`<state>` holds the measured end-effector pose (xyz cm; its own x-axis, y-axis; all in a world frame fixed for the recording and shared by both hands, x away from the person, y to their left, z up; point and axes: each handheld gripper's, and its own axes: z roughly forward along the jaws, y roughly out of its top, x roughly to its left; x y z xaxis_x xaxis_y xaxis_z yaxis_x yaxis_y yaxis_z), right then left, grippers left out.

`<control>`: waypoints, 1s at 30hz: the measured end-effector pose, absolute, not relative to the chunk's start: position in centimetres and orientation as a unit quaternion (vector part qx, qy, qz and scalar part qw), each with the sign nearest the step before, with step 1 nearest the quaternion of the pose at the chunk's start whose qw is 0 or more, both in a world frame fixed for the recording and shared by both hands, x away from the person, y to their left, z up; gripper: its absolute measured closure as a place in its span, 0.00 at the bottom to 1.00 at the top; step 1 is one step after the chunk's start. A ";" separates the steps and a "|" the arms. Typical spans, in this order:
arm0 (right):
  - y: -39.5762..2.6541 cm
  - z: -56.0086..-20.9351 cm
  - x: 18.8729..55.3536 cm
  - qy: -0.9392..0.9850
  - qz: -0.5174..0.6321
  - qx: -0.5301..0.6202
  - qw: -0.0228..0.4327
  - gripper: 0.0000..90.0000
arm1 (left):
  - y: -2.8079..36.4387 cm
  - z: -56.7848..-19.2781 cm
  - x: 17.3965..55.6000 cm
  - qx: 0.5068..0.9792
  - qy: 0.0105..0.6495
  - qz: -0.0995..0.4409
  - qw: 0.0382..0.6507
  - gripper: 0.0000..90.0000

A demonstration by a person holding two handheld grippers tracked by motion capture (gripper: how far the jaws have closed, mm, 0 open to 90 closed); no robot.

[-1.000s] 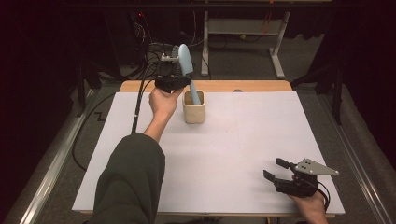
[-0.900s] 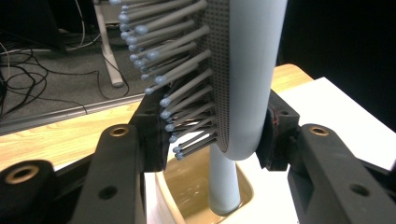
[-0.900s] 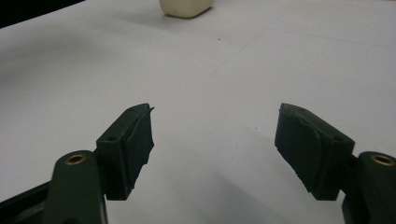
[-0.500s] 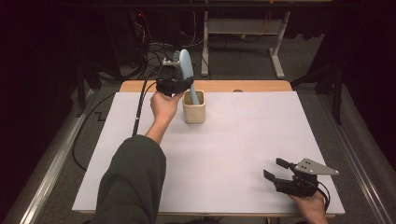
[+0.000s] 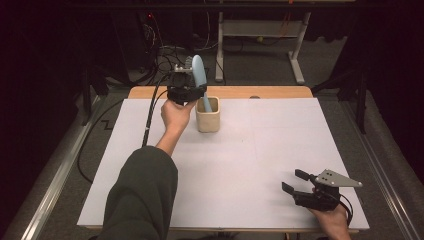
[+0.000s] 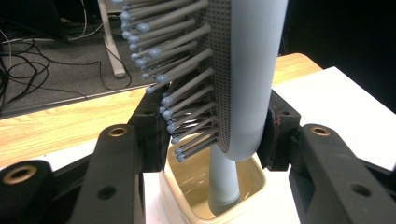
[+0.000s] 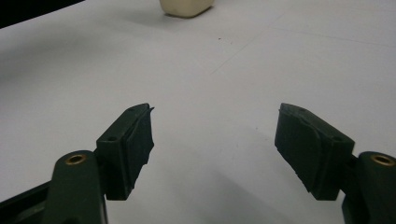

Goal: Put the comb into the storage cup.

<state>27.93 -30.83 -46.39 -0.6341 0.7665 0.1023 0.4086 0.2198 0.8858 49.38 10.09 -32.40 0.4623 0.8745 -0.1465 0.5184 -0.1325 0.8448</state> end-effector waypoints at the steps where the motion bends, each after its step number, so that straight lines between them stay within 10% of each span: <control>1: -30.8 -46.4 27.9 0.759 0.490 0.387 0.182 0.31 | 10.1 -32.5 49.4 0.727 0.480 0.196 0.451 0.58; 30: -30.8 -46.3 28.0 0.759 0.496 0.380 0.184 0.31 | 8.7 -34.0 49.6 0.745 0.478 0.190 0.424 0.58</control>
<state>27.98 -30.78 -46.31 -0.6439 0.7589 0.0975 0.3944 0.2200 0.8922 49.61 8.66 -33.99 0.4704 0.8740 -0.1220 0.5512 -0.1831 0.8140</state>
